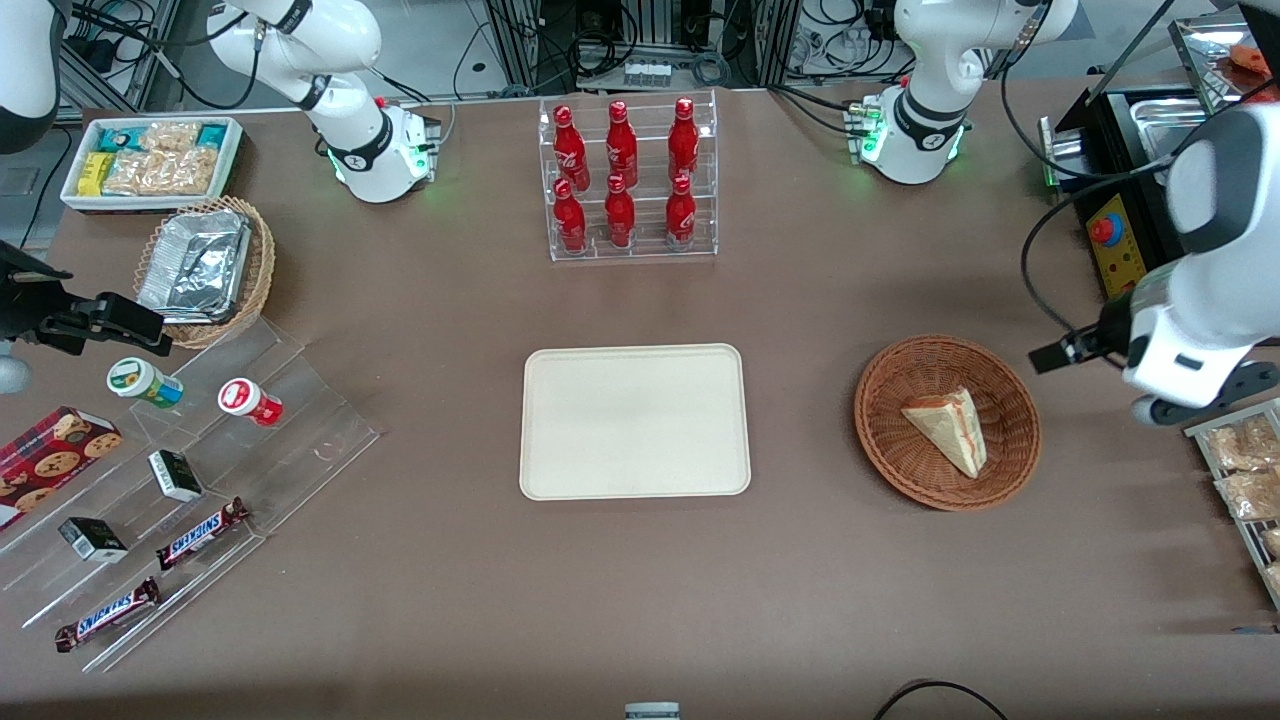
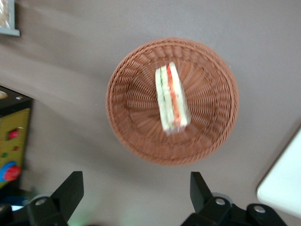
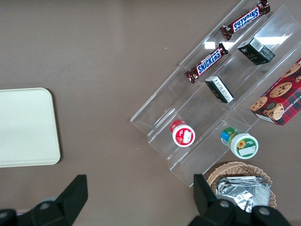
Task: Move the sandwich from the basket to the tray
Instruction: 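Move the open left gripper over the wrapped sandwich in the basket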
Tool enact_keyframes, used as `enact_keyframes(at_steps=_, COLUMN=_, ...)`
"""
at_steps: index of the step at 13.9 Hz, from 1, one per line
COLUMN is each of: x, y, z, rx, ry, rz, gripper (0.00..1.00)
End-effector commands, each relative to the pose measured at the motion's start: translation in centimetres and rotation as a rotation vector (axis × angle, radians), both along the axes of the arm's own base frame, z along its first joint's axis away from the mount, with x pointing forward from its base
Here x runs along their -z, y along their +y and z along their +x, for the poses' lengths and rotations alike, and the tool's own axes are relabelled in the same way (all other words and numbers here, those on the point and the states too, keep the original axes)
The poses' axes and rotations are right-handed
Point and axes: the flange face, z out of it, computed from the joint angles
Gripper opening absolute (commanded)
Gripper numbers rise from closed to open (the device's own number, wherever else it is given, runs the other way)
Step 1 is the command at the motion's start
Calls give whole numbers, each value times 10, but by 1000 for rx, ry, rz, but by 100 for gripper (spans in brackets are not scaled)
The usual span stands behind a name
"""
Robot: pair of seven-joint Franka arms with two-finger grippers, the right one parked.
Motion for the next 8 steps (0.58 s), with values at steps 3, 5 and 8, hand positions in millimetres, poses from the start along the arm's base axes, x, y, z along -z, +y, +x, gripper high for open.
enact_keyframes(at_steps=3, x=61, y=-7, z=-9, rx=-201, ry=-65, rz=43, gripper=100)
enact_keyframes(at_steps=5, x=84, y=-18, z=-13, rx=-277, ry=-121, rz=43, gripper=100)
enact_keyframes(at_steps=8, x=112, y=-23, z=-20, rx=-278, ry=-162, rz=28, gripper=100)
